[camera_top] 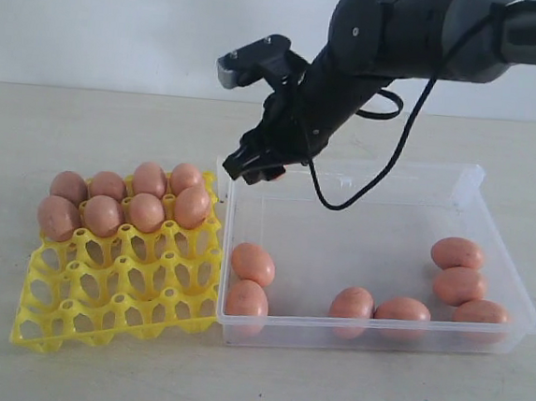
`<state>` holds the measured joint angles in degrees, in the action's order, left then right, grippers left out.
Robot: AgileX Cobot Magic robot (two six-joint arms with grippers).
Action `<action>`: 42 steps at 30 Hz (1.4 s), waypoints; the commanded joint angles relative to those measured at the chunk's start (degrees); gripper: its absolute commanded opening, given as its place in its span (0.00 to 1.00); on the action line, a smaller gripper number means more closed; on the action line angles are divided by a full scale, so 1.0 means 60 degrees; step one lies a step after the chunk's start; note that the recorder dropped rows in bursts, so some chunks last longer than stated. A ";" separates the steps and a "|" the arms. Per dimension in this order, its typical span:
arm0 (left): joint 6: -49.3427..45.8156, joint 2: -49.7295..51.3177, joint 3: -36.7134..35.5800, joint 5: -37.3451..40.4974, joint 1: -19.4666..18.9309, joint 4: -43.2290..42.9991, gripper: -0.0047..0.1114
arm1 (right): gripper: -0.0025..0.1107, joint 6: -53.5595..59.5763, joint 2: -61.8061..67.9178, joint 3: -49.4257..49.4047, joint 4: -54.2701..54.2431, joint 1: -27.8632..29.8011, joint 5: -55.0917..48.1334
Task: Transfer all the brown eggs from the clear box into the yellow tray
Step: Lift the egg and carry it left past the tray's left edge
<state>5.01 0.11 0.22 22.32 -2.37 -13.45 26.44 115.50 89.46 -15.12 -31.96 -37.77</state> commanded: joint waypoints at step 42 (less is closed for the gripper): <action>0.0018 -0.0018 -0.0036 -0.0068 0.0052 0.0018 0.23 | 0.02 -1.4876 0.1315 -0.0607 1.1718 -0.2197 1.3836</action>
<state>5.01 0.11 0.22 22.32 -2.37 -13.45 -58.31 120.41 84.07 51.46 -45.20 44.78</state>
